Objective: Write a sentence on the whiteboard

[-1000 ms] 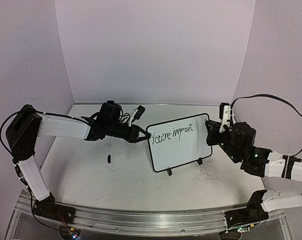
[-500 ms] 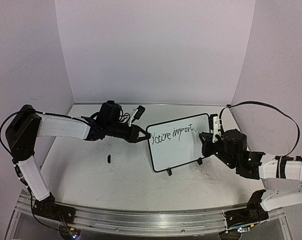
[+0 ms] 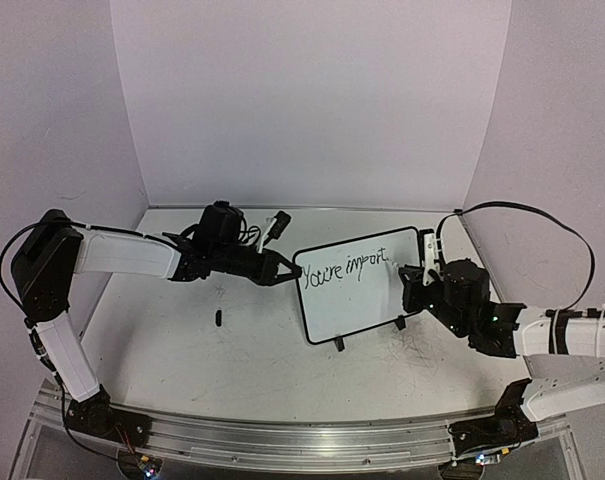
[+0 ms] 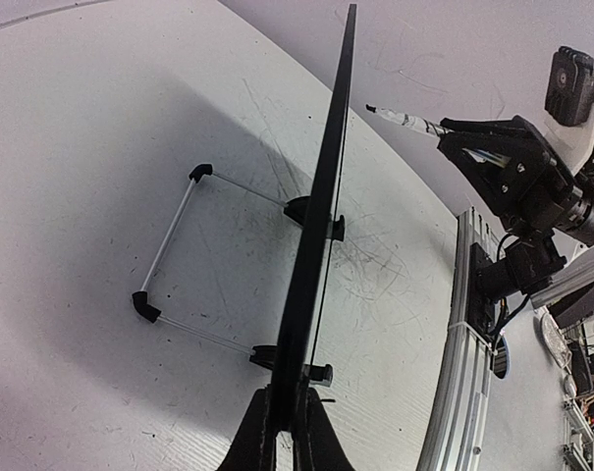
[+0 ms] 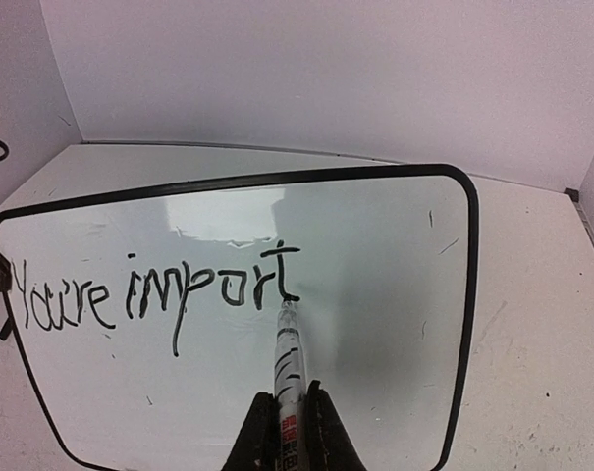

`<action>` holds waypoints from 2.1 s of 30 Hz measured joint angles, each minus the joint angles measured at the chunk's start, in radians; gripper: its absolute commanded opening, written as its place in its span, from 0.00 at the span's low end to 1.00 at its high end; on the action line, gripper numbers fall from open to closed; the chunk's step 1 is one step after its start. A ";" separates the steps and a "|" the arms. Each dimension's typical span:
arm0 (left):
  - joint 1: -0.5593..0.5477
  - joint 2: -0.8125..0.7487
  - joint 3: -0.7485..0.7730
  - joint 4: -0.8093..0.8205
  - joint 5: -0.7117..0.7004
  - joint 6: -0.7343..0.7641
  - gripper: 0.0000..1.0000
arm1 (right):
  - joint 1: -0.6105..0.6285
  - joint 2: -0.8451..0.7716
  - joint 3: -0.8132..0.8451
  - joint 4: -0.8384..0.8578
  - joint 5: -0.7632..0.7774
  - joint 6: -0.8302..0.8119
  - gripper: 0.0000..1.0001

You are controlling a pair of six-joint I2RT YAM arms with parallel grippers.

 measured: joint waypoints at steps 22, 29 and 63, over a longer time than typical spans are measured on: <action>-0.002 0.000 0.000 0.000 0.000 0.000 0.00 | -0.004 0.064 0.047 0.018 0.074 0.008 0.00; -0.002 0.000 0.000 0.000 0.000 0.000 0.00 | -0.020 0.072 0.047 0.019 0.082 0.019 0.00; -0.003 0.000 0.000 0.000 -0.001 -0.001 0.00 | -0.024 0.098 0.058 0.007 0.029 0.049 0.00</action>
